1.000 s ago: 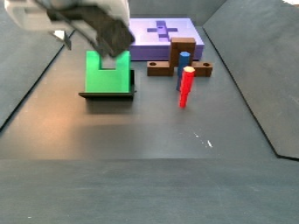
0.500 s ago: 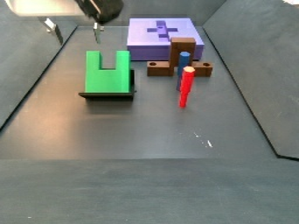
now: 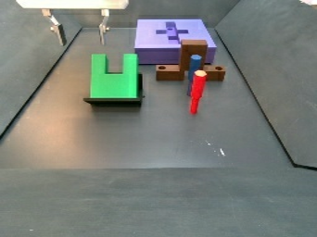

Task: Pick up the green object. Move up. Place the green object on the fixture. Regrasp the green object. Move to above the board. Insert the green object.
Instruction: Regrasp the green object.

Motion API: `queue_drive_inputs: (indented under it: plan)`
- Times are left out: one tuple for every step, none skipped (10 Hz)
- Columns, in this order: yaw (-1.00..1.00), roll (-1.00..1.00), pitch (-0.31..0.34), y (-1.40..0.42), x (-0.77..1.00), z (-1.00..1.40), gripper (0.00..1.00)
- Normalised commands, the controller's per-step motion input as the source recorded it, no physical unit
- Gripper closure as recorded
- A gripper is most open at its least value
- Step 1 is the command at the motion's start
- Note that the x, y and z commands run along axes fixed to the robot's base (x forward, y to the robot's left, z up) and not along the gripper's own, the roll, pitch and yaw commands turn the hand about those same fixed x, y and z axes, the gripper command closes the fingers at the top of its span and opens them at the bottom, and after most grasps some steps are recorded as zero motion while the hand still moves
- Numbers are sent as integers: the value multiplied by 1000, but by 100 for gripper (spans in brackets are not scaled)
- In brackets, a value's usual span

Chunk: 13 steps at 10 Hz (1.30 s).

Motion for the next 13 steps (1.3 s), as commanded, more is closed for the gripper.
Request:
queue_drive_inputs:
  plan:
    - [-186,1000,-100,0,0,0,0]
    - [-137,1000,-71,89,-83,0,0]
    - [-106,1000,0,123,-180,0,0]
    - [-51,1000,0,74,-223,0,0]
    - [0,1000,0,6,-326,0,0]
    - [9,1000,0,0,-163,-11,0]
    - [34,1000,0,-94,0,-31,0]
    - [94,1000,0,-143,209,-54,0]
    - [140,1000,20,-160,451,-117,0]
    - [206,1000,31,-191,489,-240,0]
    - [269,931,20,-83,89,-340,0]
    - [314,886,17,-131,0,-391,0]
    - [329,800,9,-134,0,-466,0]
